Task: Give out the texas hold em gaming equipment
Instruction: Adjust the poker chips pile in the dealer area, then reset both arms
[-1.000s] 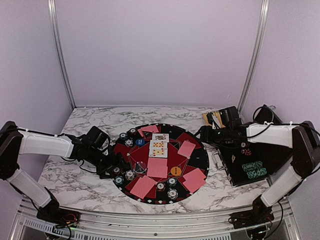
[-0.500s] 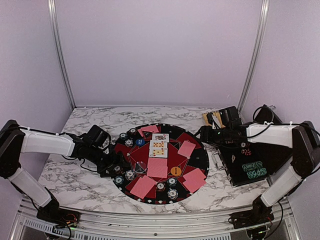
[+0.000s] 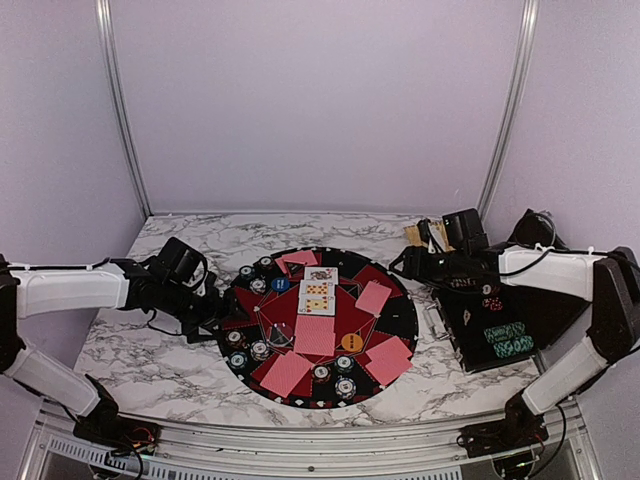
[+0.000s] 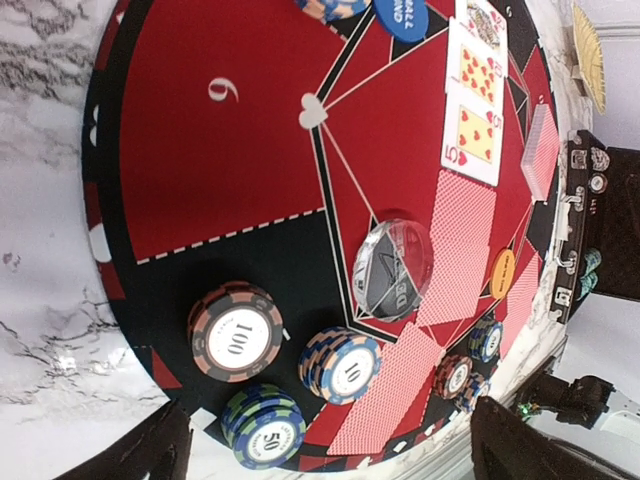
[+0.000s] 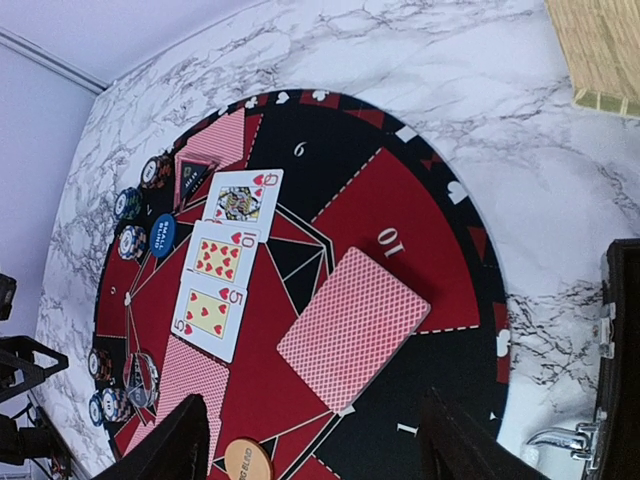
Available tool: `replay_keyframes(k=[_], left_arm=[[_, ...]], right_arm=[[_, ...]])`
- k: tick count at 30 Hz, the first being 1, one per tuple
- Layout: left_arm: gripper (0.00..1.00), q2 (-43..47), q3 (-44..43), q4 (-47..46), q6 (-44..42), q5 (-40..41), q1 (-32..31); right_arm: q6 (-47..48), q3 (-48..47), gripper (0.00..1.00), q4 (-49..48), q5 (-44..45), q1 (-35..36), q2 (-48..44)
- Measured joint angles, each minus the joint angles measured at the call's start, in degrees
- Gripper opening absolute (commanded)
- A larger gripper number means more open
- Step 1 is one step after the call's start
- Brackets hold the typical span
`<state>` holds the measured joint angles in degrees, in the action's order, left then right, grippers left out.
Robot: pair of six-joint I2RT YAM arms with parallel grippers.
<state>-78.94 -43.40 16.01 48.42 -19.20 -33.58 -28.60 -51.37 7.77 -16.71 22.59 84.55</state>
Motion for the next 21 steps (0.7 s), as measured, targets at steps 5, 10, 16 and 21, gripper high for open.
replay_keyframes(k=[5, 10, 16, 21], left_arm=[[0.99, 1.2, -4.2, 1.6, -3.9, 3.9, 1.4], [0.99, 1.5, -11.0, 2.4, -9.1, 8.5, 2.9], [0.99, 2.5, -17.3, 0.7, -15.0, 13.1, 4.4], [0.99, 3.6, -20.7, -1.9, -19.1, 15.9, 5.4]], right_arm=[[0.3, 0.0, 0.8, 0.0, 1.9, 0.0, -3.0], [0.9, -0.5, 0.92, 0.3, 5.0, 0.4, -6.4], [1.6, -2.6, 0.99, 0.3, 11.8, 3.8, -10.7], [2.5, -6.7, 0.98, -0.5, 19.3, 8.2, -12.3]])
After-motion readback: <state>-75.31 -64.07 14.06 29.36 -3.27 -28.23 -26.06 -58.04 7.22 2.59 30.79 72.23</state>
